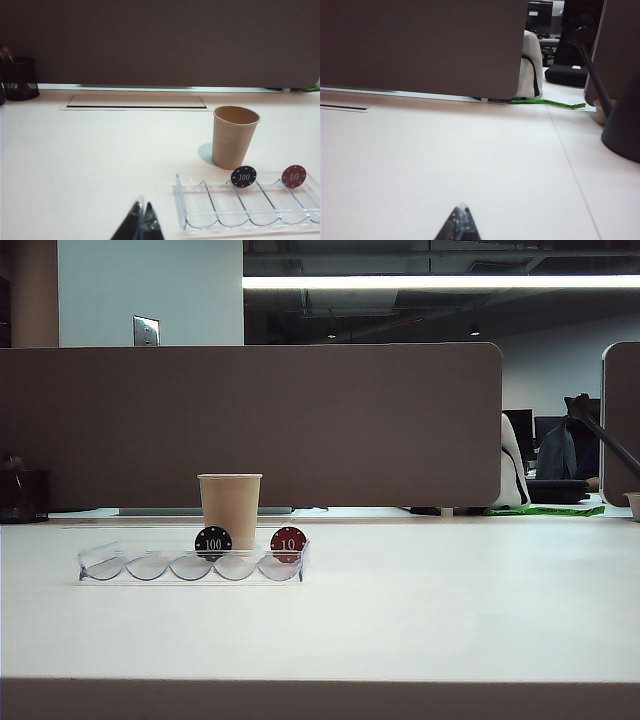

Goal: Pick up the chip with the greater value and put it into the paper cup.

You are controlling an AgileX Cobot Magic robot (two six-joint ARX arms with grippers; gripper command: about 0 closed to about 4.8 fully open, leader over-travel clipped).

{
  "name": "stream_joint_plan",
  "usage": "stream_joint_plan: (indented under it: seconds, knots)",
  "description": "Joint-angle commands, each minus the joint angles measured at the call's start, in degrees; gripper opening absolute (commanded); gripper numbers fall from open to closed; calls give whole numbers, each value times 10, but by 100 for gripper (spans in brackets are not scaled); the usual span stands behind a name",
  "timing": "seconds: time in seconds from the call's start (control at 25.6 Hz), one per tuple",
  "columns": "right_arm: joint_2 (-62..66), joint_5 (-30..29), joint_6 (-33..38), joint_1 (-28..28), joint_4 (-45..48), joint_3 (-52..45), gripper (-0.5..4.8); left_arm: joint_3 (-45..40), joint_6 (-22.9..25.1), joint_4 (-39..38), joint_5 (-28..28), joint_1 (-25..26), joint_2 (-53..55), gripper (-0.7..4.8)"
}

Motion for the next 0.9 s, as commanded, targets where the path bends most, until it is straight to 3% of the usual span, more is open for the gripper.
stream_joint_plan:
  seconds: [0.04, 0.74, 0.9]
  knots:
    - [0, 1, 2, 1, 9, -1, -6, 2, 1, 9, 0, 1, 0, -5]
    - [0, 14, 2, 1, 26, 11, -6, 6, 0, 9, -12, 1, 0, -5]
    - [2, 14, 2, 1, -27, 70, -6, 50, 4, -27, -6, 1, 2, -5]
